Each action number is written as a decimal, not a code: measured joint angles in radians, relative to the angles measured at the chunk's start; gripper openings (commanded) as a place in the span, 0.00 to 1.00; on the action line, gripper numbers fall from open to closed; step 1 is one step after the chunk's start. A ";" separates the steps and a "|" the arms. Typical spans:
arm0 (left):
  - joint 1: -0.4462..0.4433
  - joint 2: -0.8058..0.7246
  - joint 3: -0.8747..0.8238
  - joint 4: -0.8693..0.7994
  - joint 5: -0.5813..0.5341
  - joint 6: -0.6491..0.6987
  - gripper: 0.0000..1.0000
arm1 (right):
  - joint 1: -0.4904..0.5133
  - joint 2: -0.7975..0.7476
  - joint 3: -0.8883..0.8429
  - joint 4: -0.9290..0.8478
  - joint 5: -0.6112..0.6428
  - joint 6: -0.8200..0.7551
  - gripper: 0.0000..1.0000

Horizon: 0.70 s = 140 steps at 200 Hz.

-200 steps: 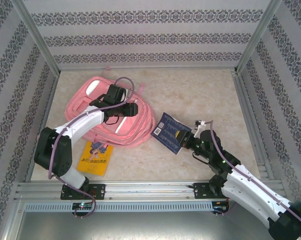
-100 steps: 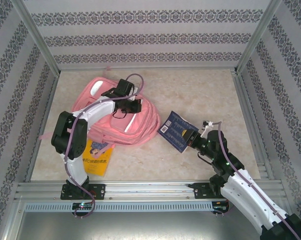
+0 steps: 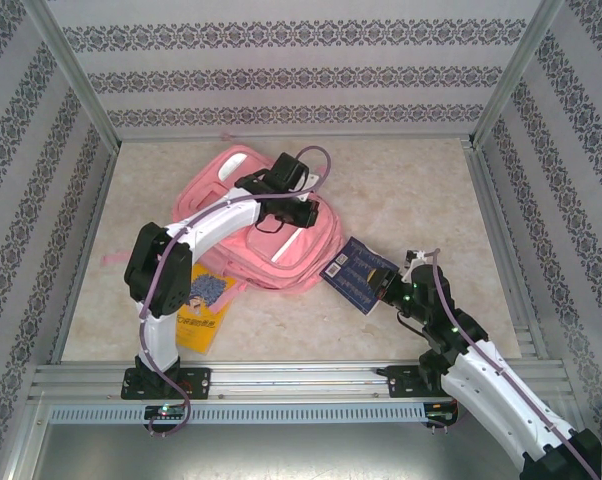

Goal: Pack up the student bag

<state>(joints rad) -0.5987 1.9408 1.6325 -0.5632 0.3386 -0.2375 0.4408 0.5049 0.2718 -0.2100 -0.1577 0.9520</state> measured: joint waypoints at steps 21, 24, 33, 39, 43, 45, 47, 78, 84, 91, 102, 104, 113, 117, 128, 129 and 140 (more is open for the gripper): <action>-0.021 0.000 0.042 -0.033 -0.002 0.011 0.00 | 0.000 -0.021 0.000 -0.019 -0.001 0.011 0.00; -0.023 0.000 0.047 -0.037 -0.002 0.012 0.00 | 0.000 -0.024 0.000 -0.023 -0.001 0.011 0.00; -0.029 -0.001 0.061 -0.050 -0.002 0.020 0.00 | 0.000 -0.039 0.000 -0.041 -0.002 0.011 0.00; -0.033 -0.003 0.068 -0.059 -0.002 0.024 0.00 | 0.000 -0.051 0.002 -0.058 -0.003 0.010 0.00; -0.035 -0.005 0.072 -0.066 -0.002 0.026 0.00 | 0.000 -0.059 0.005 -0.069 -0.004 0.010 0.00; -0.035 -0.006 0.075 -0.071 -0.002 0.028 0.00 | 0.000 -0.063 0.006 -0.075 -0.005 0.010 0.00; -0.036 -0.008 0.077 -0.076 -0.002 0.029 0.00 | 0.000 -0.068 0.009 -0.082 -0.005 0.009 0.00; -0.036 -0.059 0.116 -0.162 -0.017 0.059 0.00 | 0.000 -0.103 0.070 -0.169 -0.035 -0.006 0.00; -0.036 -0.071 0.127 -0.179 -0.022 0.066 0.00 | -0.001 -0.103 0.082 -0.176 -0.043 -0.008 0.00; -0.036 -0.085 0.137 -0.193 -0.026 0.073 0.00 | -0.002 -0.103 0.096 -0.179 -0.055 -0.009 0.00; -0.034 -0.106 0.154 -0.218 -0.030 0.080 0.00 | -0.007 -0.099 0.116 -0.180 -0.074 -0.008 0.00; -0.034 -0.109 0.159 -0.225 -0.030 0.081 0.00 | -0.007 -0.097 0.121 -0.180 -0.079 -0.008 0.00; -0.034 -0.118 0.175 -0.244 -0.029 0.085 0.00 | -0.007 -0.090 0.139 -0.181 -0.090 -0.008 0.00; -0.034 -0.122 0.182 -0.251 -0.029 0.087 0.00 | -0.007 -0.085 0.148 -0.181 -0.095 -0.008 0.00; -0.034 -0.127 0.200 -0.268 -0.025 0.093 0.00 | -0.007 -0.076 0.173 -0.182 -0.107 -0.007 0.00; -0.034 -0.128 0.201 -0.269 -0.024 0.093 0.00 | -0.007 -0.076 0.174 -0.183 -0.108 -0.006 0.00; -0.034 -0.129 0.213 -0.281 -0.018 0.101 0.00 | -0.014 -0.071 0.192 -0.181 -0.122 -0.003 0.00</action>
<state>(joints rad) -0.6331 1.8118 1.8454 -0.8444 0.3202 -0.1368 0.4267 0.4343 0.4641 -0.3908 -0.2794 0.9493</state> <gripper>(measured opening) 0.052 0.139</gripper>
